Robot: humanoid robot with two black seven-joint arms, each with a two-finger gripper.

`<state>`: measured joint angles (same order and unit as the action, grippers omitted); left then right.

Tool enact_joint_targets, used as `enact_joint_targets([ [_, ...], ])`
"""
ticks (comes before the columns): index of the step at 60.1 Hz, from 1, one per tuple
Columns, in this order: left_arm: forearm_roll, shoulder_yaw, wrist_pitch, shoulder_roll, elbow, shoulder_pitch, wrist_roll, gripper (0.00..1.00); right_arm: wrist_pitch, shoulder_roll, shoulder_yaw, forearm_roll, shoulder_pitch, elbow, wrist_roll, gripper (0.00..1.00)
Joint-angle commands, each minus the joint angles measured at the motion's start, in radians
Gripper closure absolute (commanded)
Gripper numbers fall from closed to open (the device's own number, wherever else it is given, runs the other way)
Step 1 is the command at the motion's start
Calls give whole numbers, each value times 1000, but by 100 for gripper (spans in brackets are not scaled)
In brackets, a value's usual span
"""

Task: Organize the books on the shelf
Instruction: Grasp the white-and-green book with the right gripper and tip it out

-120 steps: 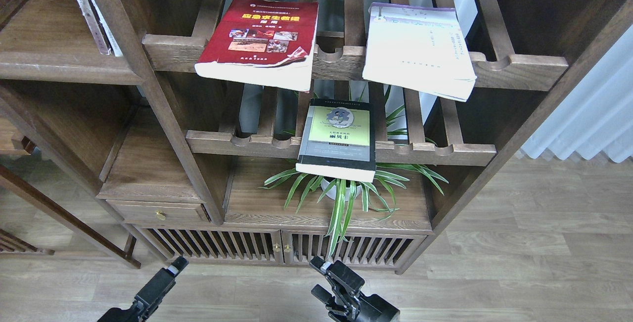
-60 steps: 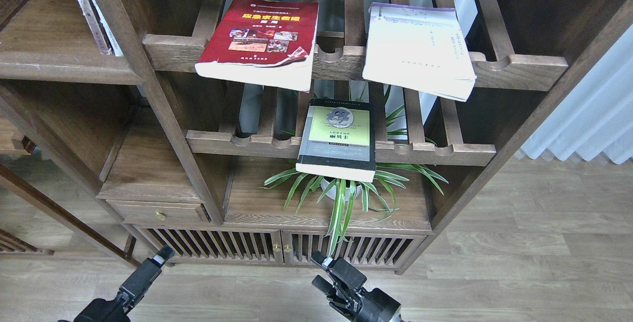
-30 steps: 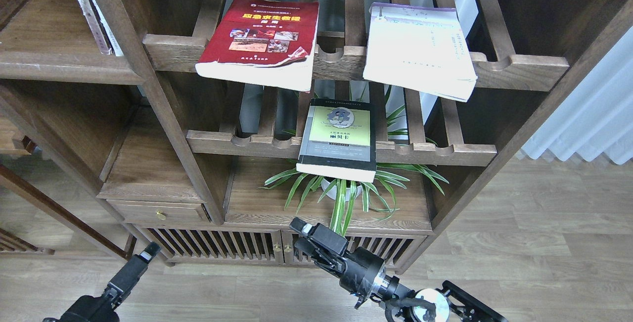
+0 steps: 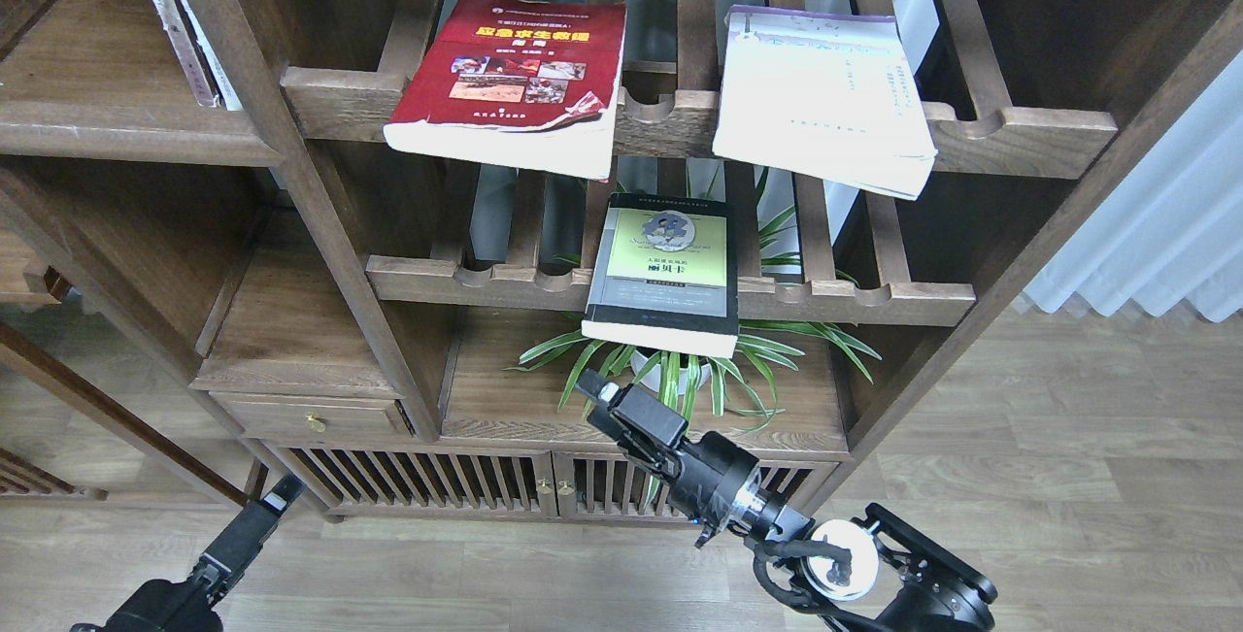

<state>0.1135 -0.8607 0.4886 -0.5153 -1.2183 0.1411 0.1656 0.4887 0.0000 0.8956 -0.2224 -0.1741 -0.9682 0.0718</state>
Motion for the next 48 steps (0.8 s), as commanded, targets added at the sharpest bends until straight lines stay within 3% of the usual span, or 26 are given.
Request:
enact_joint_targets([
  [1, 0, 0, 0, 0, 2, 0, 0, 0, 0, 0, 3, 0, -7, -3, -33, 0],
  [26, 0, -21, 0, -3, 8, 0, 0, 0, 0, 0, 29, -14, -12, -7, -156, 1],
  [34, 0, -21, 0, -3, 23, -2, 0, 0, 0, 0, 42, -14, -13, -9, -190, 12],
  [43, 0, -23, 0, -3, 34, -2, 0, 0, 0, 0, 48, -14, -10, 3, -190, 36],
  [48, 0, -23, 0, -3, 36, -2, 0, 0, 0, 0, 49, -12, -12, 12, -190, 37],
])
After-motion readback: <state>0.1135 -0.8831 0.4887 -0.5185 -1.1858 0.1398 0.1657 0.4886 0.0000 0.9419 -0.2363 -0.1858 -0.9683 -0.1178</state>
